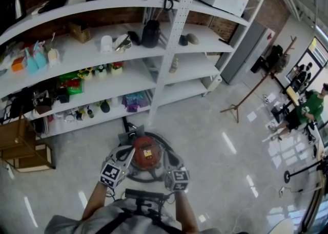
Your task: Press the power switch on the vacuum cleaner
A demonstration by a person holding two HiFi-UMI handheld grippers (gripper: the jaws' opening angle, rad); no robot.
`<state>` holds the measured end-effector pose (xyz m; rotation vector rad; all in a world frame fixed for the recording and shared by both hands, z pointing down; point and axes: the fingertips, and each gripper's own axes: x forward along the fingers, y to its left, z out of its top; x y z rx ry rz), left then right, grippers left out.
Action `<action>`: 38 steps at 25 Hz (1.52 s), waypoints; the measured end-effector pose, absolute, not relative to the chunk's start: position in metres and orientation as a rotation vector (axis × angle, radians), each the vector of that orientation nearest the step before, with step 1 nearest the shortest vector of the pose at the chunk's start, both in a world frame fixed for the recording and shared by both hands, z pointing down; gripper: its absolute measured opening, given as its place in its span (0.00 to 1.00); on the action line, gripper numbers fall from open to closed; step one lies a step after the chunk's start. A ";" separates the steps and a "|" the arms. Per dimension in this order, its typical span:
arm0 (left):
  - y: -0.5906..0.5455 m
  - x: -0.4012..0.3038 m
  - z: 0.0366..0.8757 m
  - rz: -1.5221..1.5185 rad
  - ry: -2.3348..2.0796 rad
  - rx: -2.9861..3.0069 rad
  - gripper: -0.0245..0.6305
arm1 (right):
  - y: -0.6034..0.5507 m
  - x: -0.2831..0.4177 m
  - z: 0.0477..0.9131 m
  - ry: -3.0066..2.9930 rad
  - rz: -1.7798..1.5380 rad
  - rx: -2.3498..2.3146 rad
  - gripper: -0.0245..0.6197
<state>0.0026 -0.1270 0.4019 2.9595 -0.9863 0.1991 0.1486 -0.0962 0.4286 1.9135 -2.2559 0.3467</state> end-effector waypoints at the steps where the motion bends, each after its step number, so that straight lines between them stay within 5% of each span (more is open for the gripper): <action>1: -0.126 0.002 0.400 0.197 -0.989 2.960 0.05 | -0.094 0.148 0.426 -2.257 0.346 1.913 0.06; 38: -0.122 0.000 0.393 0.171 -1.052 2.959 0.05 | -0.061 0.145 0.403 -2.303 0.315 1.943 0.05</action>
